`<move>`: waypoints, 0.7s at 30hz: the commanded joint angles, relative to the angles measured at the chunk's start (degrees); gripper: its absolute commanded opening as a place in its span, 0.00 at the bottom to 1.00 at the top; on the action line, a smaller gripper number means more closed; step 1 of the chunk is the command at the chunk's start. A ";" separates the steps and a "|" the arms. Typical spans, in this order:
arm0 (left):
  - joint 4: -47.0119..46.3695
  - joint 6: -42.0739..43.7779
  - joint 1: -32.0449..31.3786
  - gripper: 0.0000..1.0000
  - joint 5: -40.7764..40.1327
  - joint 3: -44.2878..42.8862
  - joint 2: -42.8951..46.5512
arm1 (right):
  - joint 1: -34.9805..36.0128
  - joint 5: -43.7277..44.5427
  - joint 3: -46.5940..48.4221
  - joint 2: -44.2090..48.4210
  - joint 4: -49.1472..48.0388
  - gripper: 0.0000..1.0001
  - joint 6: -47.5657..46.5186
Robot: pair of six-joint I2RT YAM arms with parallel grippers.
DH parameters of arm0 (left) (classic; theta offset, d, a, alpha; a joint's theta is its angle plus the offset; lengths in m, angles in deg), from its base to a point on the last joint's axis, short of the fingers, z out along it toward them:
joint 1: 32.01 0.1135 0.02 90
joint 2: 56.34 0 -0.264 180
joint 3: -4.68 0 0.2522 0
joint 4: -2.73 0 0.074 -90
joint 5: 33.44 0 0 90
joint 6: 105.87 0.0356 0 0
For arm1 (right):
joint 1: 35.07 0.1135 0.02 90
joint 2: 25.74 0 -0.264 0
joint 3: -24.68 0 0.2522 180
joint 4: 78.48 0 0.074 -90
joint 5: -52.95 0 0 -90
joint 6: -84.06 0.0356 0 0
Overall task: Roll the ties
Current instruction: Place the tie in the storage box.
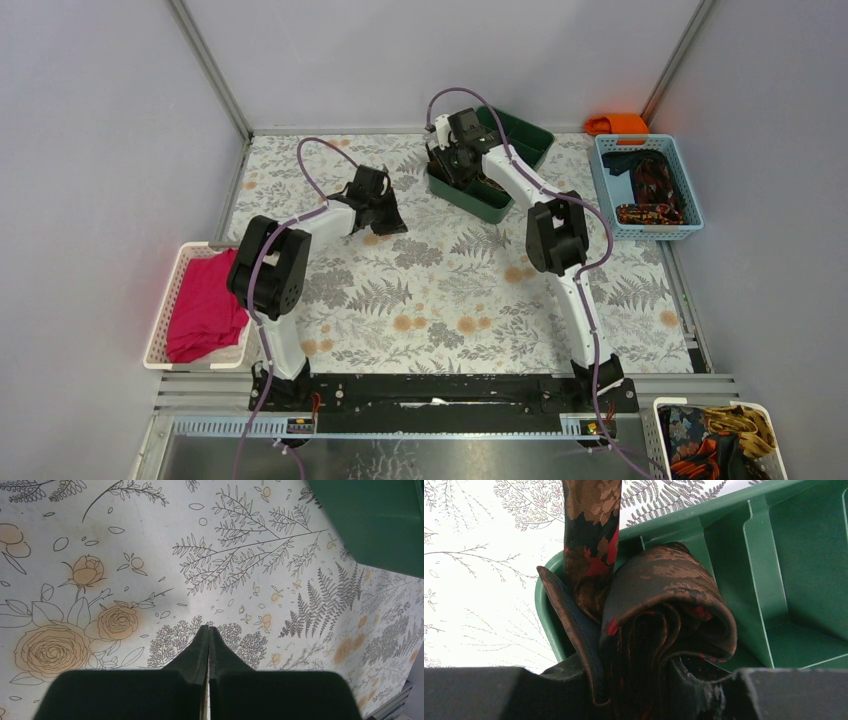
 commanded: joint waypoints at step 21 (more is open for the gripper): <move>-1.96 1.49 0.55 0.00 2.21 -0.63 0.45 | -0.06 3.58 -2.96 -11.43 23.92 0.31 0.75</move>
